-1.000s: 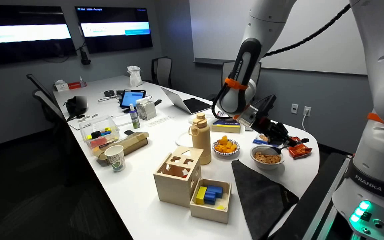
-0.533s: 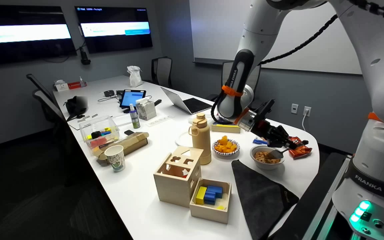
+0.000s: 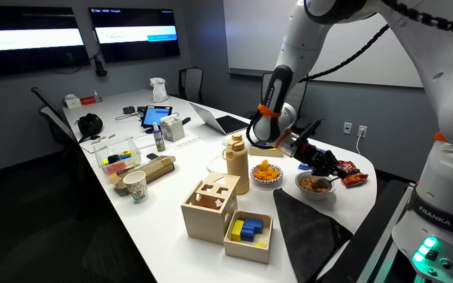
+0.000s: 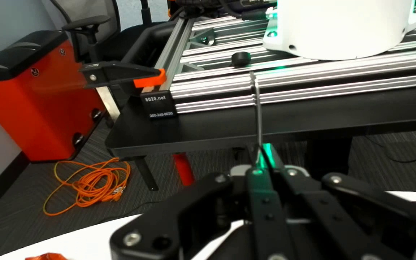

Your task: Stir inside the white bowl with the kitchen utensil

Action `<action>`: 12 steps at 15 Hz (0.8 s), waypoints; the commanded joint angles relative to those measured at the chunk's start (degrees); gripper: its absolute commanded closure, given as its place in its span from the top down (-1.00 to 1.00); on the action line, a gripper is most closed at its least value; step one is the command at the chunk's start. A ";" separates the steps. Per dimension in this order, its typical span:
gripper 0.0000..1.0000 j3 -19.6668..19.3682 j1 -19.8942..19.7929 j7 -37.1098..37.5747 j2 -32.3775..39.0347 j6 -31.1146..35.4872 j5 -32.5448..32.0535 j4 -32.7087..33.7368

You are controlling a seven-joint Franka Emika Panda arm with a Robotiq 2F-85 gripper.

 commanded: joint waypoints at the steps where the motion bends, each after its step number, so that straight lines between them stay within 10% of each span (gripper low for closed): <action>1: -0.98 -0.52 -0.27 1.69 0.74 -0.84 2.03 1.65; 12: -0.98 0.02 0.12 -0.29 1.66 -0.31 0.60 3.79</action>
